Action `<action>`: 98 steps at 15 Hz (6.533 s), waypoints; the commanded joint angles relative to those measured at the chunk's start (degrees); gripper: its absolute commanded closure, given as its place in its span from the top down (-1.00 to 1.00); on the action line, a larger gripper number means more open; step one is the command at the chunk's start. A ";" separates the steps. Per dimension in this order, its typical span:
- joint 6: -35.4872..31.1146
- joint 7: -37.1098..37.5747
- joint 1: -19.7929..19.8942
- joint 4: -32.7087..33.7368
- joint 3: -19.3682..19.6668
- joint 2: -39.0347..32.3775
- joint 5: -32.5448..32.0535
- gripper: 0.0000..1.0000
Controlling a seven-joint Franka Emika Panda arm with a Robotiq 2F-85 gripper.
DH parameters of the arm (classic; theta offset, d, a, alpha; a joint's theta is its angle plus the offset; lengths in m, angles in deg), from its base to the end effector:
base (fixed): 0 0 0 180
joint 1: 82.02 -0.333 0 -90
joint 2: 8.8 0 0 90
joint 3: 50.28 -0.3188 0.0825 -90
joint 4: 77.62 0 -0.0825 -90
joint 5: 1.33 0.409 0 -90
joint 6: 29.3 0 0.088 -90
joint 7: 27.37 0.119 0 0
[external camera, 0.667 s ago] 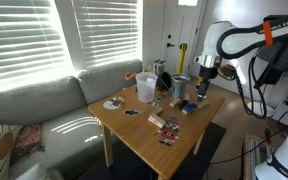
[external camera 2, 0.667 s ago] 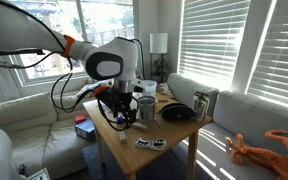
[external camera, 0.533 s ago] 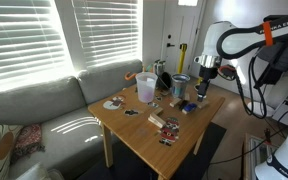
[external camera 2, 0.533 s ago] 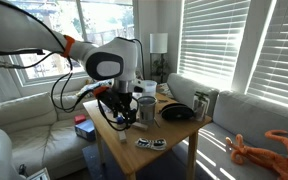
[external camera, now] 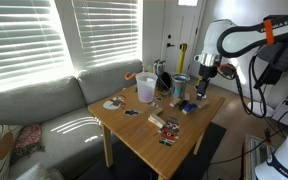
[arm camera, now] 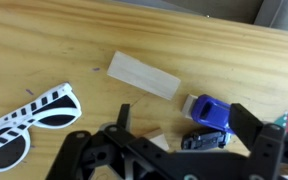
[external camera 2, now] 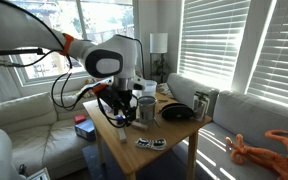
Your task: Pour the contents in the plastic cup into the silver cup
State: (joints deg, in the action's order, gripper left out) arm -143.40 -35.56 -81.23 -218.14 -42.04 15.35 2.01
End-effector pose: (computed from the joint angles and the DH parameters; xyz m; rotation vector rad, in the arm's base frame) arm 0.4269 -0.0636 0.4260 -3.0245 0.0392 0.0420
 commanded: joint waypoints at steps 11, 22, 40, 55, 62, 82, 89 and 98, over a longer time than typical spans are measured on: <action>3.25 22.03 2.49 17.44 -9.01 4.59 -0.90 1.00; -3.58 24.65 2.12 21.54 -10.40 -1.57 -0.15 1.00; 4.05 19.89 -5.01 52.26 -12.99 -36.62 0.66 0.91; -0.82 14.14 -2.00 44.44 -11.75 -34.03 7.13 -1.00; -8.64 7.45 0.87 33.95 -9.79 -22.07 15.59 -0.98; -16.60 -11.89 -2.33 19.26 -2.67 -8.28 38.19 -0.98; -8.14 -25.82 -1.71 14.68 1.15 -4.88 51.13 -0.98; -6.88 -25.76 -0.25 16.41 0.57 -7.68 47.50 -0.98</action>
State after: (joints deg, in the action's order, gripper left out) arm -152.60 -60.05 -82.50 -201.77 -41.66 7.83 50.89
